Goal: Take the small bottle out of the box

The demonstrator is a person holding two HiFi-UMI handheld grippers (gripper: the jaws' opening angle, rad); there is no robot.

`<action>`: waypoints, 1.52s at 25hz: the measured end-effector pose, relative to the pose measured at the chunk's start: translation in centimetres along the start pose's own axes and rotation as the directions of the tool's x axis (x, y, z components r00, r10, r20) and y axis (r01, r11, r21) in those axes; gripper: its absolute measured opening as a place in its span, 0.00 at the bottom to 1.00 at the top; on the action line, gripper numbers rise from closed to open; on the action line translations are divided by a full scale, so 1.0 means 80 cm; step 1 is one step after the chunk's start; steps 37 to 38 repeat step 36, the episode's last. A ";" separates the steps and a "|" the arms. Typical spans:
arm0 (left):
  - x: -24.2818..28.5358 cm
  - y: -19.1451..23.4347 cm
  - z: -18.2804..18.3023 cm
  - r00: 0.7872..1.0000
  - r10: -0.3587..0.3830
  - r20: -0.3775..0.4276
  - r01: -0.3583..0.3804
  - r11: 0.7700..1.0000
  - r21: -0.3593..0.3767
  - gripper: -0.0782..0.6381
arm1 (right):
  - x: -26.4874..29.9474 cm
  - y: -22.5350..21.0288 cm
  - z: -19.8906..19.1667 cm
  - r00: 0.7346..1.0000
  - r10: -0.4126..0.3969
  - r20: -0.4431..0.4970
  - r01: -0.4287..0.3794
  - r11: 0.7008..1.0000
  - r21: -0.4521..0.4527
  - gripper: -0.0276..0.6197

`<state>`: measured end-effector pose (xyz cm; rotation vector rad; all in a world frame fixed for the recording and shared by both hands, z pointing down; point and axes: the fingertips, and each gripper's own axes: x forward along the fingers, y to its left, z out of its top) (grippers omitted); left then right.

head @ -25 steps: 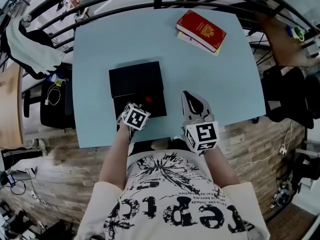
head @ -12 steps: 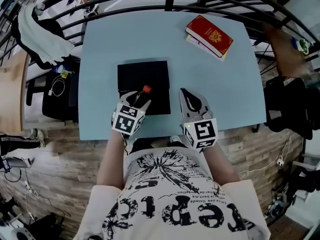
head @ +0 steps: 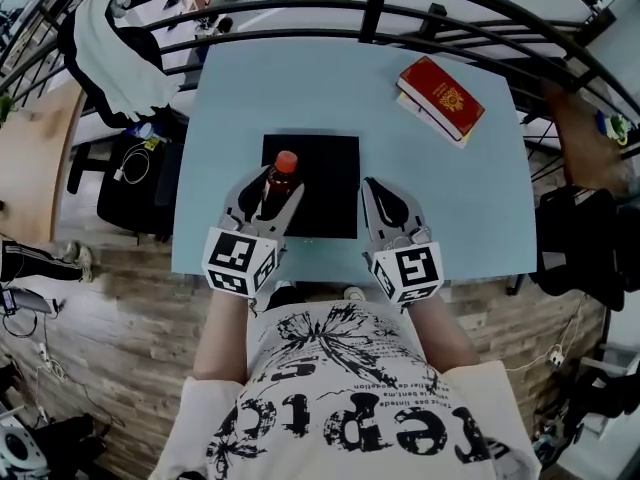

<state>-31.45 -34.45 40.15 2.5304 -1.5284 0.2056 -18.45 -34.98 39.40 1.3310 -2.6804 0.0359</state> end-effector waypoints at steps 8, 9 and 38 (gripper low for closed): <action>-0.053 0.012 0.045 0.983 0.043 0.180 -0.047 0.999 0.019 0.43 | 0.007 0.028 0.031 0.997 0.021 0.075 -0.020 1.000 -0.012 0.06; -0.056 0.014 0.045 0.982 0.044 0.182 -0.049 0.999 0.021 0.43 | 0.009 0.032 0.033 0.997 0.020 0.081 -0.019 1.000 -0.017 0.06; -0.060 0.049 0.054 0.982 0.013 0.186 -0.021 0.999 0.043 0.43 | 0.036 0.056 0.057 0.990 -0.036 0.136 0.043 0.998 -0.053 0.05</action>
